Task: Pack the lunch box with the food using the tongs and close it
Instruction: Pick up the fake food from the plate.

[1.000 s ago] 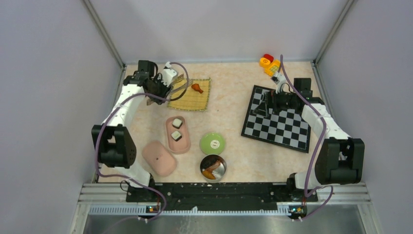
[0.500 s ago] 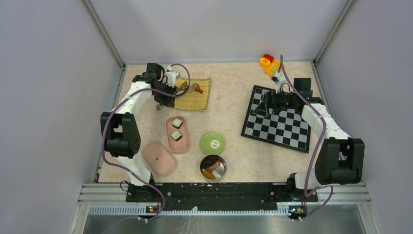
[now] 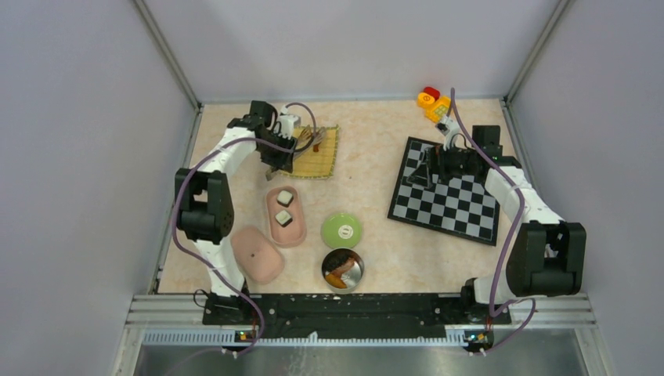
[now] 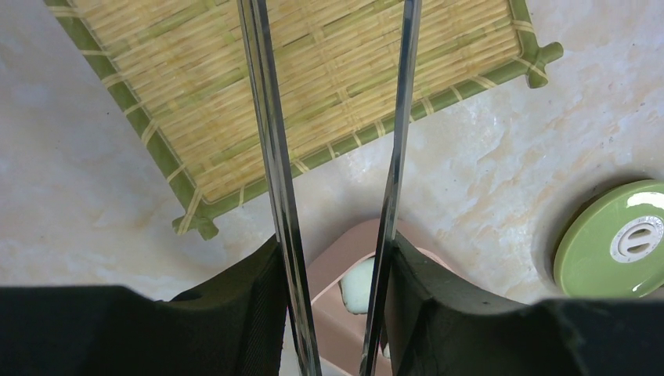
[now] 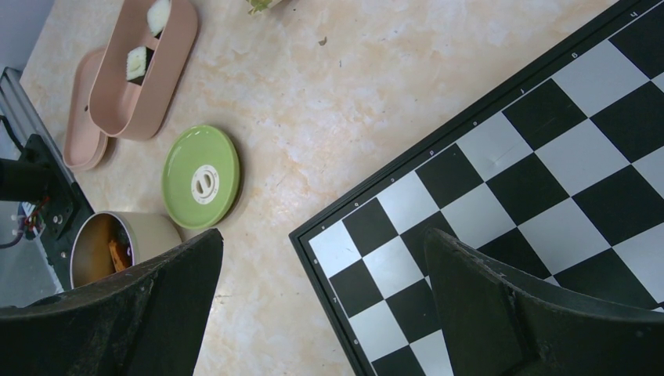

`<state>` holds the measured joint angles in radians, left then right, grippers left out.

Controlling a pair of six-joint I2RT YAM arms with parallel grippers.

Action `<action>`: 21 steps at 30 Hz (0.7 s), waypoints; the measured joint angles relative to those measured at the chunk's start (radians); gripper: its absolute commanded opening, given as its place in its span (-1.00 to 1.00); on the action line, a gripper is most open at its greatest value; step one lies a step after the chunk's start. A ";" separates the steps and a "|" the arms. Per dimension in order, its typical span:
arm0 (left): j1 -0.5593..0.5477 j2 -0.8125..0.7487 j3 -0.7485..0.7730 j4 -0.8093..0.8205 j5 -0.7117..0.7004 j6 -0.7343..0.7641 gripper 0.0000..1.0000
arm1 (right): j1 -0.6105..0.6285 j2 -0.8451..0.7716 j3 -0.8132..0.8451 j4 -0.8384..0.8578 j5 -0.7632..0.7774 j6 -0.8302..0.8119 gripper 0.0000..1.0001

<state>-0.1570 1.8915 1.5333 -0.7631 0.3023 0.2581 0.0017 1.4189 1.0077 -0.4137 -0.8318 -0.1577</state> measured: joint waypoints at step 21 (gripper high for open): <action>-0.023 -0.062 -0.017 0.090 -0.140 -0.032 -0.08 | 0.000 0.000 0.000 -0.007 0.000 -0.007 0.95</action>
<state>-0.1795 1.8294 1.5166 -0.6735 0.1627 0.2260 0.0017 1.4189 1.0077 -0.4206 -0.8318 -0.1646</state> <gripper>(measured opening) 0.471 0.979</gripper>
